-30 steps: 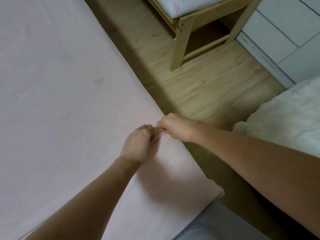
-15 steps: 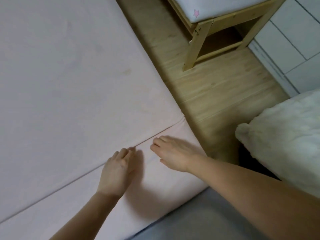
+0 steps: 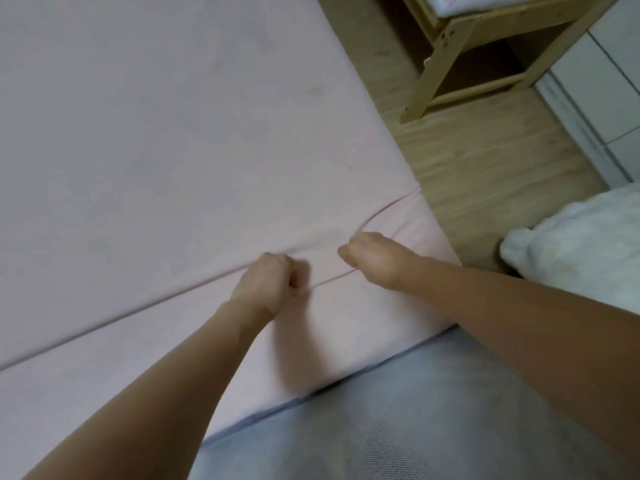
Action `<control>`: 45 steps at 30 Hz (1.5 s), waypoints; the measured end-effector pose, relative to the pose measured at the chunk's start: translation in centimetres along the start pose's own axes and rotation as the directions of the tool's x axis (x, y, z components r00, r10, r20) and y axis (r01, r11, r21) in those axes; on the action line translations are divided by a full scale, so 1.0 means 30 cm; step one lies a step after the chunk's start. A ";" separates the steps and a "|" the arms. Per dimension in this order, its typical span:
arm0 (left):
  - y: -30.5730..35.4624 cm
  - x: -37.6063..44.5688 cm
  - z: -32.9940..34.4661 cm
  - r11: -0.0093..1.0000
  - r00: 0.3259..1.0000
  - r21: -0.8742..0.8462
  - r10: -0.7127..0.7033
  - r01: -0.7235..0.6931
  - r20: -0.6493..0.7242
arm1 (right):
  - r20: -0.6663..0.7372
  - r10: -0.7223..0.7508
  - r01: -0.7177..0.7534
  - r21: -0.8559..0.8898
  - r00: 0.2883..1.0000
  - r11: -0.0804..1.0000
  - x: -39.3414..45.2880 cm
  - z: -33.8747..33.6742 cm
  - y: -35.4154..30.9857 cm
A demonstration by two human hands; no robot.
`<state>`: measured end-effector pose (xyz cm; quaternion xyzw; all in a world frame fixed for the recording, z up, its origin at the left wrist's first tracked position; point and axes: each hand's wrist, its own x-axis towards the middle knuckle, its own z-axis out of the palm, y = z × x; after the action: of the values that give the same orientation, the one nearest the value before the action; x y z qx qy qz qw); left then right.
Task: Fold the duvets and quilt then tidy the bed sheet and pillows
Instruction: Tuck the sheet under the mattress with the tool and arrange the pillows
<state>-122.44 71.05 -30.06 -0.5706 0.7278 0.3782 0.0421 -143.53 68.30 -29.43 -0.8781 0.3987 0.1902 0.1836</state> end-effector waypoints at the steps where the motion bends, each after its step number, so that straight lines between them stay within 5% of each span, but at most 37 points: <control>1: 0.000 -0.007 0.000 1.000 1.000 -0.011 -0.007 0.007 -0.008 | 0.058 0.018 -0.020 0.039 0.998 0.999 -0.012 0.000 -0.005; 4: 0.002 -0.019 0.009 0.999 1.000 -0.025 -0.020 0.020 0.011 | 0.132 0.043 -0.059 0.118 0.990 0.991 -0.018 -0.017 0.007; 9: 0.088 0.005 -0.032 0.978 0.983 0.167 -0.147 0.127 0.111 | 0.024 -0.012 0.005 0.267 1.000 0.964 -0.023 -0.028 0.107; 16: 0.448 0.195 0.176 0.987 0.995 0.162 0.014 0.002 -0.097 | 0.028 0.236 -0.236 0.216 0.971 0.947 -0.283 0.110 0.452; 21: 0.565 0.328 0.243 0.991 0.983 0.071 -0.099 0.112 -0.157 | -0.154 0.288 -0.218 0.358 0.945 0.908 -0.262 0.176 0.453; 37: 0.629 0.368 0.184 0.986 0.990 0.094 -0.135 0.138 -0.039 | -0.009 0.132 -0.125 0.245 0.991 0.961 -0.376 0.182 0.572; 42: 0.622 0.373 0.185 0.983 0.984 0.031 -0.179 0.178 0.005 | 0.023 0.351 -0.317 0.490 0.936 0.812 -0.421 0.229 0.621; 45: 0.631 0.375 0.200 0.981 0.982 0.042 -0.188 0.188 -0.017 | 0.144 0.424 -0.389 0.720 0.894 0.575 -0.375 0.261 0.577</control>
<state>-144.88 66.84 -30.36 -0.6382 0.6789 0.3530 0.0852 -165.19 68.46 -33.72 -0.6185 0.6351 0.0318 0.4617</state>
